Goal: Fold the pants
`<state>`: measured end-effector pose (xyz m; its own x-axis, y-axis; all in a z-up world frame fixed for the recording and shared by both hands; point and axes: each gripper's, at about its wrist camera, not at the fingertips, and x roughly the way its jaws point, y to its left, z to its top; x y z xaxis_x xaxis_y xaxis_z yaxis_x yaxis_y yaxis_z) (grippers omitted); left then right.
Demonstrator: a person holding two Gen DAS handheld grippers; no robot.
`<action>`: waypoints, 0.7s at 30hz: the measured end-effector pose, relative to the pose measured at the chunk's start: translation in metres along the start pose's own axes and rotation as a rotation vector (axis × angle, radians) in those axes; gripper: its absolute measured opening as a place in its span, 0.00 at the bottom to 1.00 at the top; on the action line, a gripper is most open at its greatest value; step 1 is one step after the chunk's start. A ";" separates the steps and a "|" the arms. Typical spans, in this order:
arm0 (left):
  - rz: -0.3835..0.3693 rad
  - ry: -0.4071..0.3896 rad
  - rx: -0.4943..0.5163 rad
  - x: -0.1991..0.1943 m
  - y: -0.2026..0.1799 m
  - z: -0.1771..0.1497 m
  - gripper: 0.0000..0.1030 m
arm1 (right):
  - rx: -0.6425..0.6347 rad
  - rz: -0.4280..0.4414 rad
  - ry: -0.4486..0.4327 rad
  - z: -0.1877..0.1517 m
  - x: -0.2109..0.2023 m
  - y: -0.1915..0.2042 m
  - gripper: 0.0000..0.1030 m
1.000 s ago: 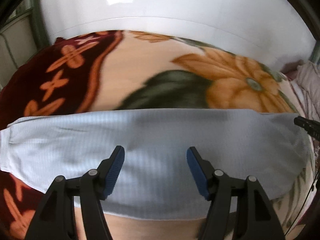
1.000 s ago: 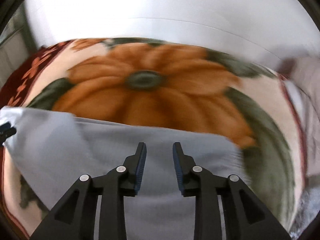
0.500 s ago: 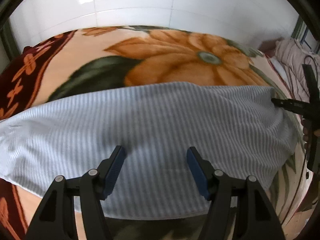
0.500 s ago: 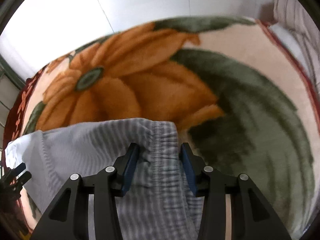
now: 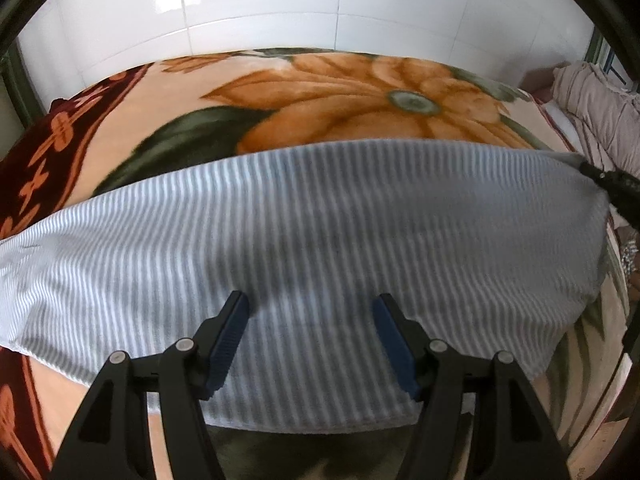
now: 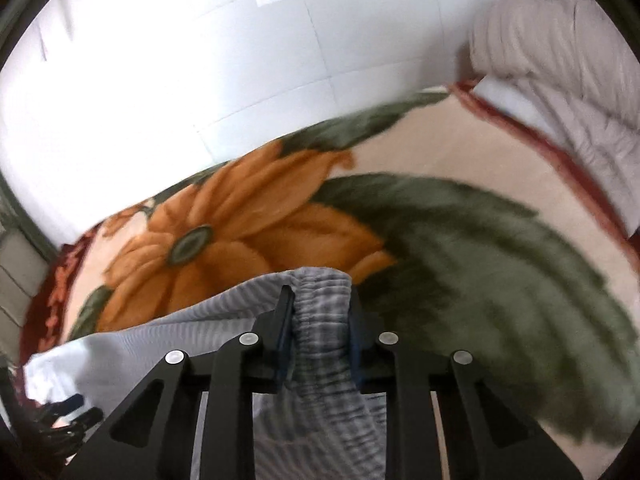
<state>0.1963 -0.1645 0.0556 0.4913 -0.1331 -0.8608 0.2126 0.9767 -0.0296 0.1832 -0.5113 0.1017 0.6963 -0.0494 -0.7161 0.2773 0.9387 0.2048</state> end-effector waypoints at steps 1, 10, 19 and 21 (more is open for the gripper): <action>0.003 0.000 0.003 0.001 -0.002 0.000 0.67 | -0.037 -0.036 0.010 0.002 0.005 0.004 0.23; -0.023 -0.005 0.052 0.003 -0.015 0.008 0.68 | -0.136 -0.149 0.109 0.000 0.042 0.013 0.27; -0.023 -0.020 0.080 0.023 -0.028 0.044 0.68 | -0.107 -0.132 0.026 -0.016 -0.029 -0.001 0.41; -0.029 -0.027 0.076 0.020 -0.028 0.045 0.68 | -0.103 -0.126 0.024 -0.027 -0.040 -0.001 0.41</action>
<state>0.2382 -0.2019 0.0623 0.5059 -0.1667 -0.8463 0.2902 0.9568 -0.0150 0.1371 -0.5013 0.1126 0.6438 -0.1619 -0.7478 0.2912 0.9557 0.0438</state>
